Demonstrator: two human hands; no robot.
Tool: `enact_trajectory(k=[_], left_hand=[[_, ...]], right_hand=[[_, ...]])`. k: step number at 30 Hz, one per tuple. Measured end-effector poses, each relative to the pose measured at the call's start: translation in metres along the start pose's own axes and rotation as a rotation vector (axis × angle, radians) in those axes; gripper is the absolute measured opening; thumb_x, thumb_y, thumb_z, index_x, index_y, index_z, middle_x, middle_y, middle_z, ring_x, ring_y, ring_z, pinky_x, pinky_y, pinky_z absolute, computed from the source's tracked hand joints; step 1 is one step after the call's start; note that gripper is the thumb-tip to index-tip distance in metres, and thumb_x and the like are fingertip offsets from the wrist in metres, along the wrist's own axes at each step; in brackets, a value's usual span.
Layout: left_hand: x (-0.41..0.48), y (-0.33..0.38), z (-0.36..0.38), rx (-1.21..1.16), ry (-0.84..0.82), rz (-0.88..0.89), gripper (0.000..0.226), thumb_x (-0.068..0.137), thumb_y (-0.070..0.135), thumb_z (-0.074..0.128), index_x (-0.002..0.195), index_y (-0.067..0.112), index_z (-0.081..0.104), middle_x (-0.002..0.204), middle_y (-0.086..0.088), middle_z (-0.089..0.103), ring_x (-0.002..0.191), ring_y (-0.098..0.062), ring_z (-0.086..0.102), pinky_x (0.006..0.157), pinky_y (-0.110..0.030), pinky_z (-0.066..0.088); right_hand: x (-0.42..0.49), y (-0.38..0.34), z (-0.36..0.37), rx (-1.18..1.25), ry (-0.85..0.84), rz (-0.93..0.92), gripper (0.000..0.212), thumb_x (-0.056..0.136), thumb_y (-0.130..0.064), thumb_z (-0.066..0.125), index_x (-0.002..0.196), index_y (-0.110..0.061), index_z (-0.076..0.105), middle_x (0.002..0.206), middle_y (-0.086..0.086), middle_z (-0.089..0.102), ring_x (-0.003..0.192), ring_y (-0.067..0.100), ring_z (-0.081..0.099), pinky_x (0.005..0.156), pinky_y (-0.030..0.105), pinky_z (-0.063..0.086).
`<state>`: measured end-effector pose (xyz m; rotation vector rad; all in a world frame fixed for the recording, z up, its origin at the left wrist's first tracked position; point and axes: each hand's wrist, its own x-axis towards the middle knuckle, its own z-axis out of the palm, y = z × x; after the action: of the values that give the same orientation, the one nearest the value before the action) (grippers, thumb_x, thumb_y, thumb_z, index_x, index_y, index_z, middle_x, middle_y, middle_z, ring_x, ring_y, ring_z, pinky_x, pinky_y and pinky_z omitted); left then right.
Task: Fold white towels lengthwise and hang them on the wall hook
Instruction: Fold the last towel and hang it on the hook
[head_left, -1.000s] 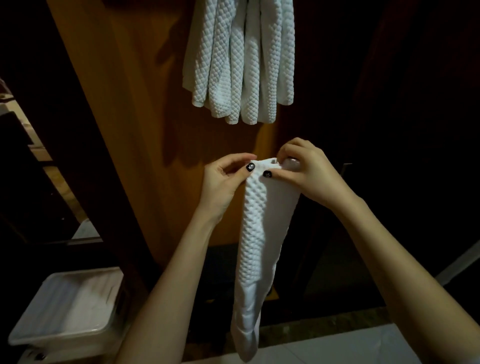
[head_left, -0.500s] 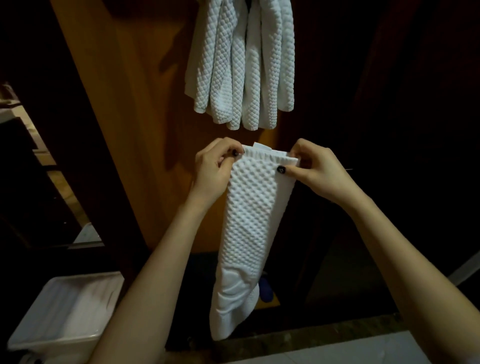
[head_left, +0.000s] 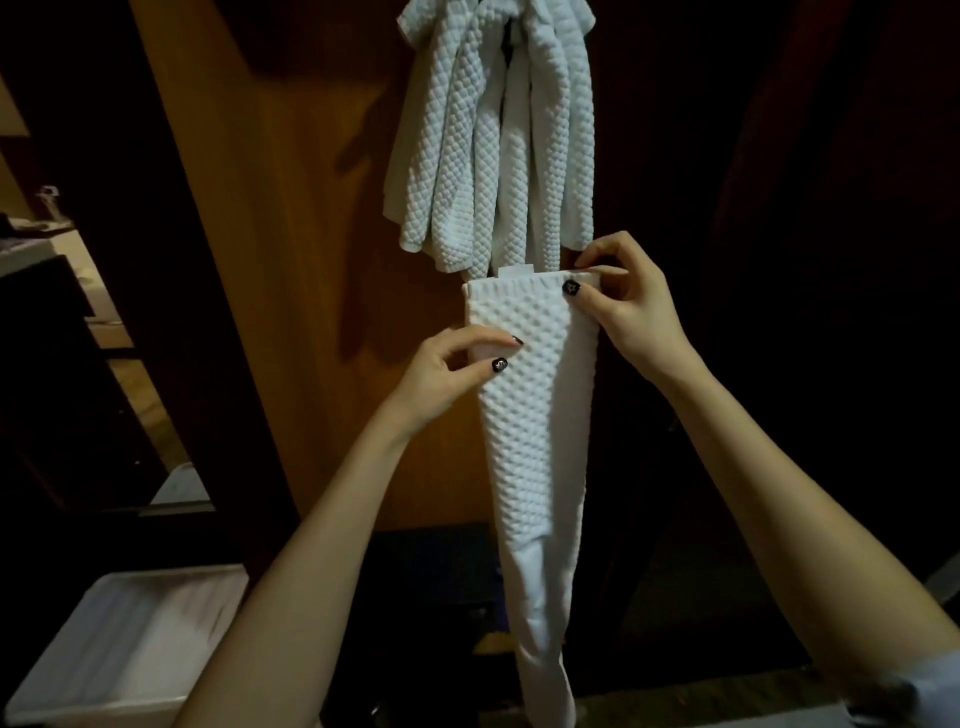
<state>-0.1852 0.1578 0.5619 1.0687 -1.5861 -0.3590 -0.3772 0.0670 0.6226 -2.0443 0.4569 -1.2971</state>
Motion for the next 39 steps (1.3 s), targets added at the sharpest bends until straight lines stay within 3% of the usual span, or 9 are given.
enact_trajectory(k=[4, 8, 10, 15, 21, 28, 31, 34, 39], left_hand=[[0.002, -0.002, 0.011, -0.158, -0.071, -0.048, 0.039, 0.081, -0.007, 0.066, 0.109, 0.021, 0.066, 0.103, 0.018, 0.071, 0.103, 0.002, 0.062, 0.085, -0.011, 0.045], [0.007, 0.006, 0.033, -0.221, 0.081, 0.004, 0.039, 0.083, -0.013, 0.060, 0.103, 0.020, 0.067, 0.093, 0.020, 0.072, 0.095, 0.004, 0.065, 0.081, -0.011, 0.046], [0.021, 0.014, 0.041, -0.234, 0.142, 0.037, 0.042, 0.082, -0.015, 0.059, 0.099, 0.023, 0.068, 0.090, 0.022, 0.072, 0.093, 0.005, 0.064, 0.080, -0.009, 0.046], [0.066, 0.039, 0.044, -0.272, 0.192, 0.097, 0.036, 0.085, -0.011, 0.057, 0.104, 0.018, 0.067, 0.093, 0.023, 0.071, 0.096, 0.005, 0.064, 0.082, -0.010, 0.046], [0.112, 0.053, 0.031, -0.328, 0.191, 0.095, 0.029, 0.089, -0.008, 0.055, 0.106, 0.013, 0.066, 0.099, 0.015, 0.071, 0.101, 0.000, 0.063, 0.085, -0.015, 0.047], [0.132, 0.048, 0.014, -0.267, 0.208, -0.002, 0.034, 0.092, -0.007, 0.051, 0.123, 0.007, 0.057, 0.116, -0.003, 0.062, 0.102, 0.005, 0.060, 0.087, -0.016, 0.047], [0.127, 0.036, 0.008, -0.207, 0.218, -0.017, 0.048, 0.096, 0.001, 0.050, 0.141, 0.008, 0.038, 0.143, -0.005, 0.043, 0.129, -0.011, 0.045, 0.109, -0.034, 0.039], [0.111, 0.018, 0.011, -0.175, 0.158, -0.063, 0.066, 0.096, 0.008, 0.054, 0.149, 0.016, 0.016, 0.156, -0.008, 0.022, 0.143, -0.022, 0.027, 0.114, -0.045, 0.030], [0.058, -0.013, 0.036, -0.135, 0.159, -0.189, 0.071, 0.089, 0.006, 0.063, 0.142, 0.033, 0.024, 0.151, -0.010, 0.035, 0.138, -0.025, 0.036, 0.113, -0.052, 0.029]], right_hand=[[0.002, -0.002, -0.013, 0.058, 0.055, 0.023, 0.015, 0.090, 0.002, 0.063, 0.100, -0.007, 0.054, 0.095, 0.023, 0.058, 0.077, 0.027, 0.056, 0.066, 0.037, 0.044], [0.004, -0.001, -0.027, 0.099, 0.127, 0.039, 0.017, 0.090, -0.003, 0.065, 0.102, -0.014, 0.061, 0.093, 0.030, 0.063, 0.079, 0.028, 0.061, 0.068, 0.039, 0.047], [0.008, -0.003, -0.036, 0.181, 0.149, 0.031, 0.019, 0.091, -0.007, 0.064, 0.108, -0.016, 0.064, 0.091, 0.016, 0.068, 0.083, 0.023, 0.064, 0.072, 0.034, 0.051], [0.002, 0.006, -0.052, 0.208, 0.108, -0.029, 0.031, 0.097, -0.007, 0.054, 0.121, -0.023, 0.065, 0.127, 0.000, 0.064, 0.124, 0.020, 0.056, 0.103, 0.036, 0.046], [-0.047, 0.042, -0.028, 0.353, -0.019, 0.168, 0.040, 0.090, -0.005, 0.059, 0.123, -0.028, 0.058, 0.118, -0.025, 0.065, 0.119, -0.003, 0.055, 0.091, 0.011, 0.044], [-0.038, 0.044, -0.015, 0.338, -0.077, 0.163, 0.039, 0.083, 0.000, 0.070, 0.110, -0.027, 0.070, 0.114, -0.018, 0.069, 0.114, 0.002, 0.061, 0.088, 0.011, 0.047], [-0.027, 0.041, -0.012, 0.318, -0.035, 0.124, 0.036, 0.085, 0.002, 0.069, 0.111, -0.023, 0.069, 0.111, -0.017, 0.071, 0.110, 0.003, 0.064, 0.087, 0.012, 0.047], [-0.015, 0.040, -0.008, 0.270, 0.015, 0.099, 0.033, 0.086, -0.001, 0.068, 0.111, -0.024, 0.069, 0.110, -0.017, 0.071, 0.109, 0.003, 0.063, 0.089, 0.015, 0.047], [0.010, 0.042, -0.014, 0.223, 0.119, 0.093, 0.027, 0.089, -0.002, 0.065, 0.112, -0.016, 0.068, 0.111, -0.009, 0.069, 0.109, 0.008, 0.063, 0.094, 0.023, 0.049]])
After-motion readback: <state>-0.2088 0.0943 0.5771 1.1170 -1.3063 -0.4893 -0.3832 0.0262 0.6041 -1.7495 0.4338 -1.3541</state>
